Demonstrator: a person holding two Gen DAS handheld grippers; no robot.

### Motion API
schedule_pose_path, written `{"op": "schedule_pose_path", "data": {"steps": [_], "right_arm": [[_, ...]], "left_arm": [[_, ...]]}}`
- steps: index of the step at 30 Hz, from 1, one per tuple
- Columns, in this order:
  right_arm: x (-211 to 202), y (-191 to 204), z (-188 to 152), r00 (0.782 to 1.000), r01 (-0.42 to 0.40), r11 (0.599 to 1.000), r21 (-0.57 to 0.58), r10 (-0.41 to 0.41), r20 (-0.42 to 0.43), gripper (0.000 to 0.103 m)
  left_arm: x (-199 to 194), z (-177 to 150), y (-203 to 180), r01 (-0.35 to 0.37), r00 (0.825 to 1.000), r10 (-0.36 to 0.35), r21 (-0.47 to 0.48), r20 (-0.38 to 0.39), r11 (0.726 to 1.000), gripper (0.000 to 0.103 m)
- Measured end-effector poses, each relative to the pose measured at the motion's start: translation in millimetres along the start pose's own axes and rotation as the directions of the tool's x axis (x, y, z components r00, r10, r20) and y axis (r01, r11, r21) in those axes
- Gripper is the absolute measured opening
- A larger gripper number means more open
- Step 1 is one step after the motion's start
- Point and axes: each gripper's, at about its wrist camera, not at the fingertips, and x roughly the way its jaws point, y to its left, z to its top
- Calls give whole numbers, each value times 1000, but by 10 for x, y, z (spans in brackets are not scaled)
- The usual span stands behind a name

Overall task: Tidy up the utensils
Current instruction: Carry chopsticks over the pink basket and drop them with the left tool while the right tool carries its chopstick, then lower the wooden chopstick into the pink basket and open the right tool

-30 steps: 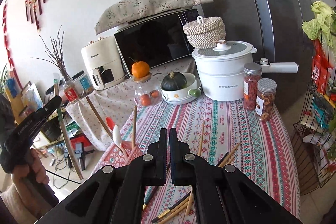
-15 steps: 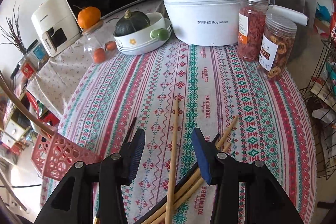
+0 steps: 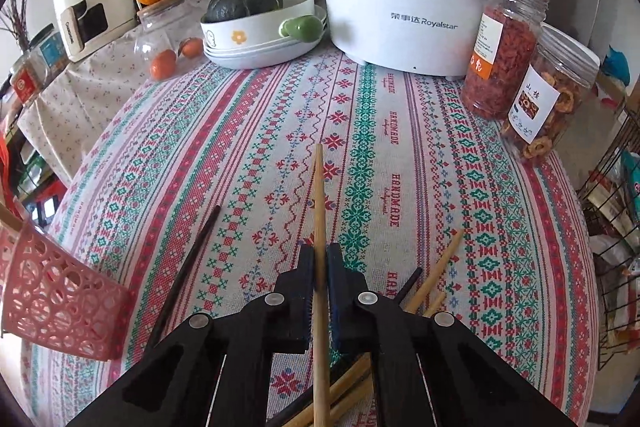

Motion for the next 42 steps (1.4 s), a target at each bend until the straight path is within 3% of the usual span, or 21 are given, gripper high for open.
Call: {"op": "schedule_pose_path", "data": {"steps": [4,7,12,15,22,29,32,36,39,42], "right_arm": [[-449,-90,31,995,-48,998,50,44,91,6],[-833,-122,16,985,-87,993,74,74,157,6],[-1397,-48,1,956,-138,989,54,118,269,6],[-1584,0,-30,942,-161,986,40,141,306,6],[-1727,70,11,927,-180,983,21,162,339,6],[-1722,96,38,923,-179,984,9,165,349,6],[-1714,99,44,923,-185,983,11,169,345,6],[-1770,140,49,917,-200,980,6,185,353,6],[-1860,210,62,908,-215,977,-10,204,366,6],[-1992,303,84,893,-231,972,-36,227,388,6]], "left_arm": [[-52,43,-48,7,999,-7,7,32,1000,6],[-126,95,-116,-7,995,3,38,101,999,6],[-186,225,-274,-61,970,28,128,243,990,6],[-97,271,-323,-97,953,46,156,300,983,6],[281,169,-309,-157,933,106,124,343,980,6],[522,-42,-215,-194,942,156,103,297,976,6],[562,-77,-186,-205,953,173,107,249,973,13],[512,-37,-147,-197,968,176,104,177,975,48],[438,9,-109,-204,974,193,94,117,974,53],[349,48,-51,-214,976,211,73,47,974,68]]}}
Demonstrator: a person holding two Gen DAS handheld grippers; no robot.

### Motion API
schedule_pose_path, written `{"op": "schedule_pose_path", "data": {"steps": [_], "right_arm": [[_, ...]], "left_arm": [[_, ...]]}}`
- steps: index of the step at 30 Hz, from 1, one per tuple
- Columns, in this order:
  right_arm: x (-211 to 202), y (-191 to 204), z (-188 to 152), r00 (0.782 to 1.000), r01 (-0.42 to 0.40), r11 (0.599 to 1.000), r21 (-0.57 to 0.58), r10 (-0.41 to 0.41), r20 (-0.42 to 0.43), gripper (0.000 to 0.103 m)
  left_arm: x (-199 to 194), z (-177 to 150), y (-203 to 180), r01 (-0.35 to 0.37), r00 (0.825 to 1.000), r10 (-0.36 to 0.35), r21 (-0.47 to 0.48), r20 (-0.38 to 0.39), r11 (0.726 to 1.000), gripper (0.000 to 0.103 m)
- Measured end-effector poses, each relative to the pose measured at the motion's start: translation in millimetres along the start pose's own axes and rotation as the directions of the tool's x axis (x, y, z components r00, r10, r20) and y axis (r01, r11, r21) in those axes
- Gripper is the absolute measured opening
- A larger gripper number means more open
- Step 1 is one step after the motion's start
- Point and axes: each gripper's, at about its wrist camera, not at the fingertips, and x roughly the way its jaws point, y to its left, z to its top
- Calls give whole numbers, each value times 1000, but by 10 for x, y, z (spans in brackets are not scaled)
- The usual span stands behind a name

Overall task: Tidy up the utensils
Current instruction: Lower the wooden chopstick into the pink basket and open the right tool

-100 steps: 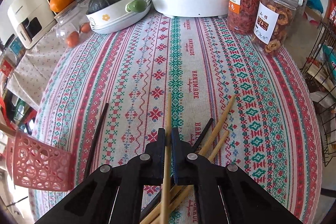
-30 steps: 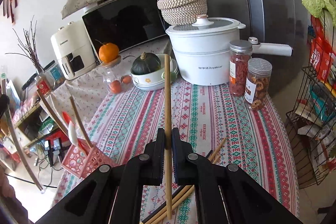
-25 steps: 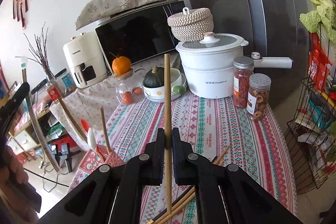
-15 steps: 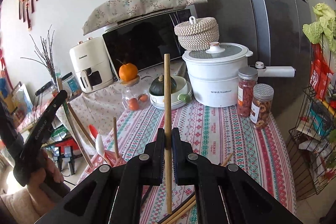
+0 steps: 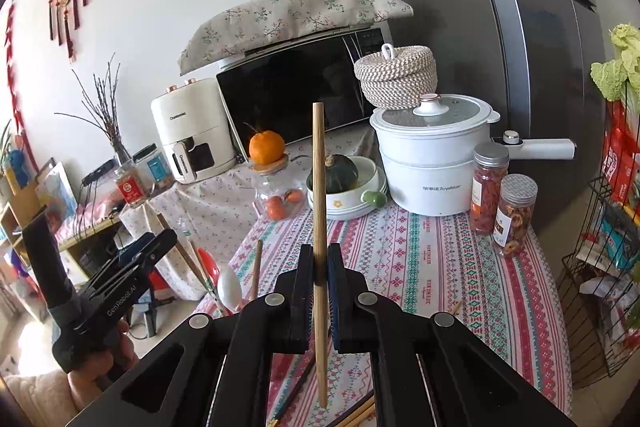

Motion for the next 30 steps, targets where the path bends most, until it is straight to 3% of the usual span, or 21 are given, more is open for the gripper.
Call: {"op": "schedule_pose_path", "data": {"steps": [4,7,10,15,25,30], "right_arm": [[-158,188,108,998,-34,999,-23,35,51,6],[-241,359,179,993,-77,996,-45,81,88,6],[-269,566,213,985,-123,989,-79,132,115,6],[-147,875,200,974,-165,978,-126,182,133,6],[535,994,-89,991,-39,987,-159,59,122,6],[764,1009,-230,997,-15,984,-175,27,66,6]], "left_arm": [[-126,53,106,-34,995,34,-1,-97,999,85],[-182,16,199,-65,979,64,-3,-194,998,93],[-201,-102,327,-79,957,69,-25,-281,997,96],[-153,-316,540,-53,916,-6,-135,-401,989,96],[-131,-388,488,16,889,-65,-110,-454,994,96],[-145,-401,423,47,882,-83,-87,-464,995,96]]}}
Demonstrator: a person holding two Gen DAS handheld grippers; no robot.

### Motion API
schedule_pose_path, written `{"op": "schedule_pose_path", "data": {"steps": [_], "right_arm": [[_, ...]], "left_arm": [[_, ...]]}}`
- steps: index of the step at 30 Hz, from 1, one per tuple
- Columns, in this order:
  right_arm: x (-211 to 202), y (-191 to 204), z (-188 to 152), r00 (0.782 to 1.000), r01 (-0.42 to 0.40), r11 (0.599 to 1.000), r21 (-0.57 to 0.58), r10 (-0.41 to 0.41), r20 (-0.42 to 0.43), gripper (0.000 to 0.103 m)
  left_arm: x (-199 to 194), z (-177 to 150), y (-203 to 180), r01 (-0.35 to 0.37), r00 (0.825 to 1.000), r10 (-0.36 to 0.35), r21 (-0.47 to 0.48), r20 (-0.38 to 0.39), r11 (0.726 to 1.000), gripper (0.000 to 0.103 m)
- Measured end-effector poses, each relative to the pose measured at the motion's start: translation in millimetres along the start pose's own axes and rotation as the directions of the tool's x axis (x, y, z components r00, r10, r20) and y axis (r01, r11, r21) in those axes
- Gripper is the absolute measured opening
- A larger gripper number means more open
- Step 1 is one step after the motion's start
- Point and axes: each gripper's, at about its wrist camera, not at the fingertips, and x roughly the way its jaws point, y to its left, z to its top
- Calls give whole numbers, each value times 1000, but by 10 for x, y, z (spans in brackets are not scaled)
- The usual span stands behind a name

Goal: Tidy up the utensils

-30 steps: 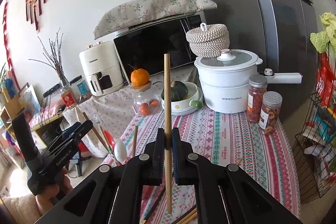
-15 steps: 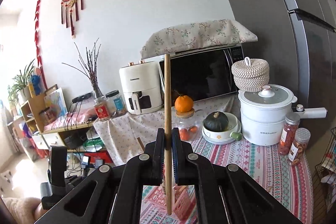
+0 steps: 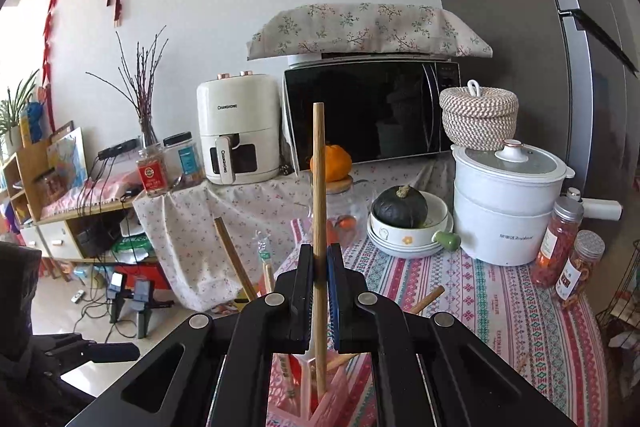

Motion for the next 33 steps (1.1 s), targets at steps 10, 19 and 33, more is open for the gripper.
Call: {"op": "schedule_pose_path", "data": {"steps": [10,19,33], "right_arm": [[80,-60,-121,997,-23,999,29,25,-76,13],[-375,-199,120,999,-48,996,75,50,-17,50],[-934,-944,-112,982,102,983,154,-75,-173,89]], "left_arm": [[26,-21,-3,-8,1000,8,3,-7,1000,96],[60,-64,-113,9,1000,-8,37,-27,999,96],[200,-250,-568,35,996,-21,165,-85,986,96]]}}
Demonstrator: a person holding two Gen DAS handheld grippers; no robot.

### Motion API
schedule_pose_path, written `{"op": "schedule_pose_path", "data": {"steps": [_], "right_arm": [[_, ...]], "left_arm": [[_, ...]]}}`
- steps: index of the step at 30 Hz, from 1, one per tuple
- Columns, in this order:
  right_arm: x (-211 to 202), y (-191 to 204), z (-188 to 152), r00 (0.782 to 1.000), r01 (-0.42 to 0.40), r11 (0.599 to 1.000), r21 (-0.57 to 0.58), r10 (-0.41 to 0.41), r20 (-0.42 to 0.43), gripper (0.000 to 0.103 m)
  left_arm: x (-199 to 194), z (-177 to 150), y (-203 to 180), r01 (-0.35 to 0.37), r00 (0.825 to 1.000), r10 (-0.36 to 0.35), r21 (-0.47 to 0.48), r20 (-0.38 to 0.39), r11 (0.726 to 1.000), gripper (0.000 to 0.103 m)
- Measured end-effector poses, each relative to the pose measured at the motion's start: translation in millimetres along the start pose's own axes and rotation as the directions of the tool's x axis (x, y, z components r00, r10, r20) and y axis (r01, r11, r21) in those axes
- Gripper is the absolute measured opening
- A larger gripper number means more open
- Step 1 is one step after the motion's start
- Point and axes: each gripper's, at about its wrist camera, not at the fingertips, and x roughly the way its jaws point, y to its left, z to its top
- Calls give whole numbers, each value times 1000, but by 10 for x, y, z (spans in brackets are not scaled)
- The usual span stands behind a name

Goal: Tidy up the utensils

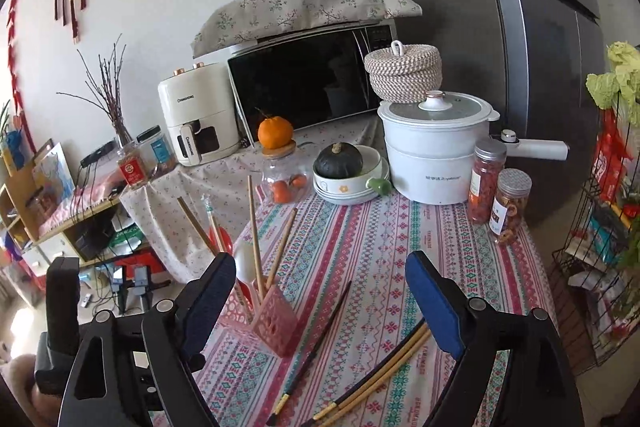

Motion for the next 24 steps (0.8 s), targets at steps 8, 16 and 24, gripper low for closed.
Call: {"op": "schedule_pose_path", "data": {"steps": [8,16,24], "right_arm": [[270,-752,-357,963,151,976,159,-109,-246,94],[409,-1242,-572,900,260,953,158,-180,-397,94],[554,-1507,-579,868,293,941,168,-189,-459,94]], "left_arm": [[147,-97,-403,-10,999,14,104,-39,995,96],[500,-145,-829,-36,990,62,196,-130,980,96],[1010,90,-1168,-13,977,53,191,-208,981,96]]}}
